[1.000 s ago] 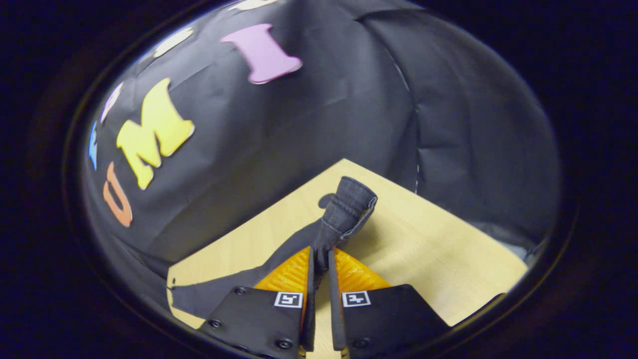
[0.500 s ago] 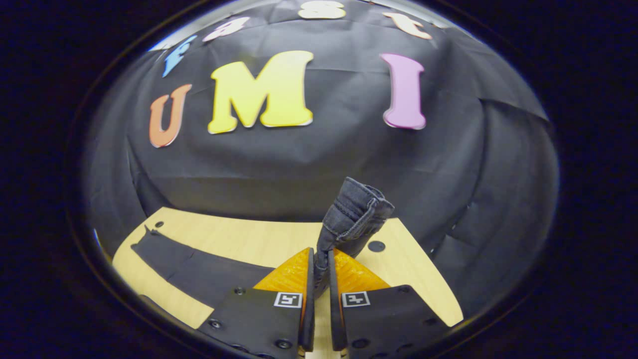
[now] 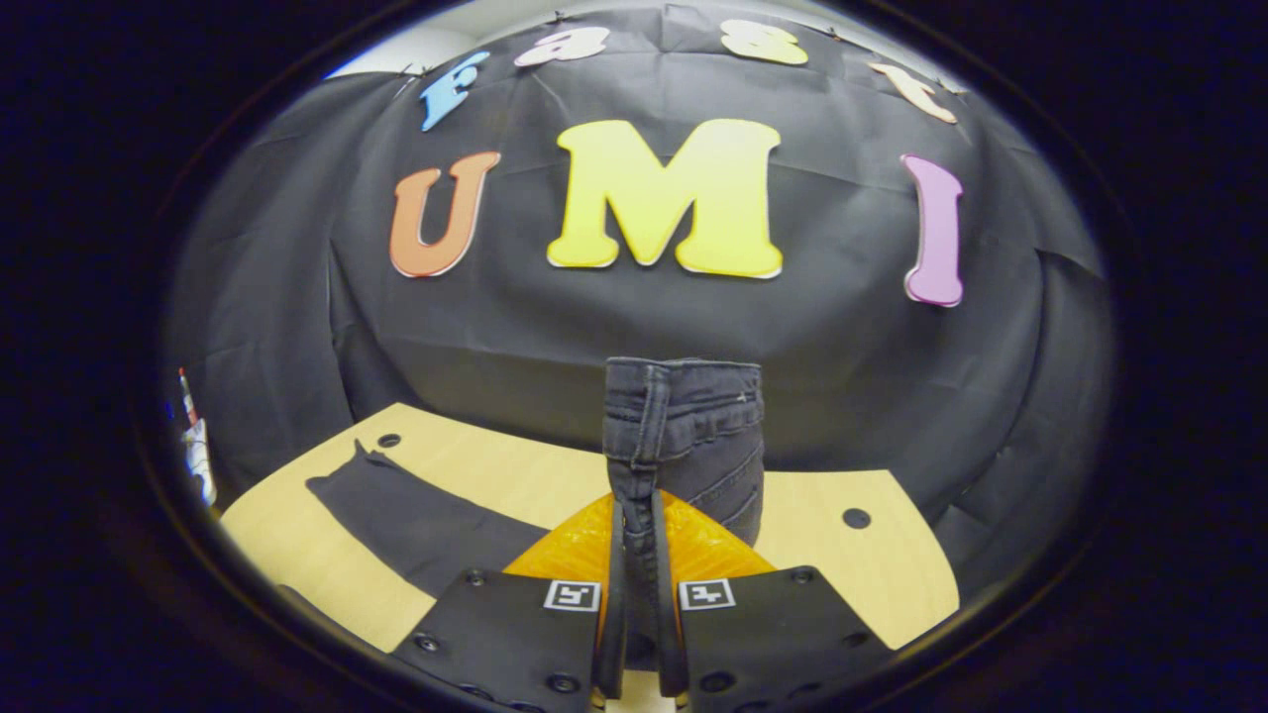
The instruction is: Grasp the waist and the cuffs of the jeans and fold them to make the two legs overlap; first hold the waist and fold one-third of the jeans toward the cuffs, then hold the cuffs and fold the remaining one-third in the same direction to finish folding.
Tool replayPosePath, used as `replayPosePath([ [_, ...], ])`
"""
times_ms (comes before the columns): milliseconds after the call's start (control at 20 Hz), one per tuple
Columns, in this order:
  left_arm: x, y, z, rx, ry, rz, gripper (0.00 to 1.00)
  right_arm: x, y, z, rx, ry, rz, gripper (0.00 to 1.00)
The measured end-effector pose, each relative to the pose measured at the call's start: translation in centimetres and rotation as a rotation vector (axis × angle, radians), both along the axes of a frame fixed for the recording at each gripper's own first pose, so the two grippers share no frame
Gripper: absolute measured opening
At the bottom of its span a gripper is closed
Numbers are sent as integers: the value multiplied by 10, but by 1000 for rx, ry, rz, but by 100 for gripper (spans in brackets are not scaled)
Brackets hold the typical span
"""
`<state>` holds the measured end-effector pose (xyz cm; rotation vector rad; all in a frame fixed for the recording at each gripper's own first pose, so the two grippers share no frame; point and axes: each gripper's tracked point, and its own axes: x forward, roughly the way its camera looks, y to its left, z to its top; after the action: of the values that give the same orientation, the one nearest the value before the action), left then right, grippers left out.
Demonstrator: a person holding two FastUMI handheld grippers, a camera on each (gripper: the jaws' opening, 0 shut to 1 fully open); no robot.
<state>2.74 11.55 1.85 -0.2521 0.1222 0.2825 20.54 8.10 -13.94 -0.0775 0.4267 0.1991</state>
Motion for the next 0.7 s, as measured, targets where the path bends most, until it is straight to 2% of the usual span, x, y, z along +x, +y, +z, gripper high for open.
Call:
replayPosePath([
  [50, -1, 2, 0, 3, 2, 6, 96, -1, 13, -8, -3, 7, 16, 14],
  [100, -2, 4, 0, 5, 5, 12, 95, -2, 27, -16, -5, 11, 35, 19],
  [250, -7, 13, -2, 6, 10, 30, 95, -11, 71, -68, -1, 84, 86, 10],
  [350, -11, 21, -1, 12, 9, 43, 95, -25, 96, -108, -27, 143, 105, 14],
  [400, -14, 26, 1, 17, 8, 49, 95, -32, 106, -121, -32, 149, 110, 11],
  [500, -18, 33, 2, 25, 7, 62, 95, -50, 118, -139, -42, 183, 126, 15],
  [650, -22, 41, -1, 15, 10, 82, 95, -62, 118, -154, -54, 203, 135, 14],
  [700, -22, 41, -1, 8, 11, 85, 95, -60, 118, -156, -52, 204, 133, 10],
])
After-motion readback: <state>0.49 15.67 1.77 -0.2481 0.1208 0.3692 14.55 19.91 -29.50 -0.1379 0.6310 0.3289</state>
